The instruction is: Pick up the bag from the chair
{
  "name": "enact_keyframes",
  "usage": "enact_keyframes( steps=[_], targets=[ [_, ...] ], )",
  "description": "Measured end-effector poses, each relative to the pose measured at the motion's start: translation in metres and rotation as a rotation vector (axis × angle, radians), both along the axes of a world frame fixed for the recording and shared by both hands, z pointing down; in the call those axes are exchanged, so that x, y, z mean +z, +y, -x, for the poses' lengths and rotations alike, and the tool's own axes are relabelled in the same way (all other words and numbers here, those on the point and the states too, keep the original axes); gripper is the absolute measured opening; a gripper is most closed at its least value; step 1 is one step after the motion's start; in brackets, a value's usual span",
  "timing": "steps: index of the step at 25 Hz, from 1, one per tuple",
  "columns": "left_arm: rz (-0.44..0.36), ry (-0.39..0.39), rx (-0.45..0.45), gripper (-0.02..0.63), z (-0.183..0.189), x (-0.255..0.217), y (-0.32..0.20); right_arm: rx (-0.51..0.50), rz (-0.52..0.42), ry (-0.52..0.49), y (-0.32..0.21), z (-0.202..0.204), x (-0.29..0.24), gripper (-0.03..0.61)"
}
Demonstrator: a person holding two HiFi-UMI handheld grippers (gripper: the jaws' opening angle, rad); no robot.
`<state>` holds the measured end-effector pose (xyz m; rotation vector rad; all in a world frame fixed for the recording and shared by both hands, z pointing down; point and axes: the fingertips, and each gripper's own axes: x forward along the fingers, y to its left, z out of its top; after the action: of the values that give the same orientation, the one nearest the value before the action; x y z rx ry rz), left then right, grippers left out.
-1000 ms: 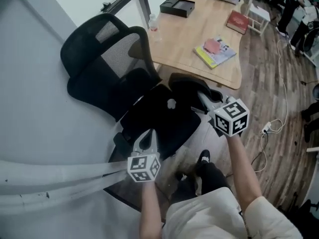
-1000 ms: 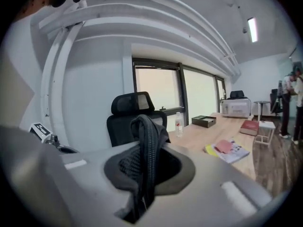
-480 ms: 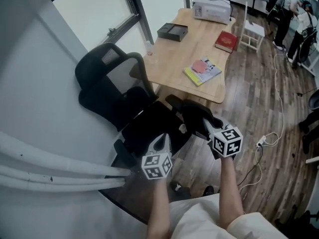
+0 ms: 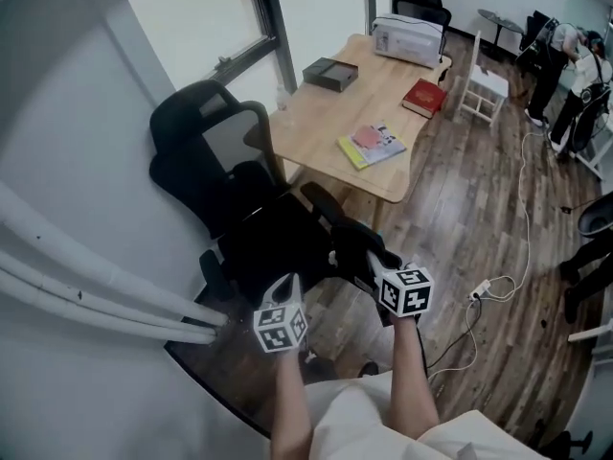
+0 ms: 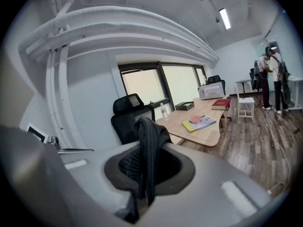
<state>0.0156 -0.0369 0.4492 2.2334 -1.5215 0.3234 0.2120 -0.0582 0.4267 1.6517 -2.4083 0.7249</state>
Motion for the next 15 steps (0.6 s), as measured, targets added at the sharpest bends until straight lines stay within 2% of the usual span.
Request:
enact_keyframes(
  steps=[3,10,15],
  targets=[
    [-0.016,-0.032,0.016,0.006,-0.011,0.000,0.023,-0.016,-0.004,0.004,0.020,-0.012,0.006,0.032],
    [-0.042,-0.051,0.018,0.006,-0.029,-0.007,0.062,-0.046,-0.055,-0.002,0.053,-0.024,0.007,0.032],
    [-0.049,-0.055,0.041,0.006,-0.045,-0.006,0.083,-0.060,-0.044,-0.008,0.071,-0.028,0.016,0.032]
  ],
)
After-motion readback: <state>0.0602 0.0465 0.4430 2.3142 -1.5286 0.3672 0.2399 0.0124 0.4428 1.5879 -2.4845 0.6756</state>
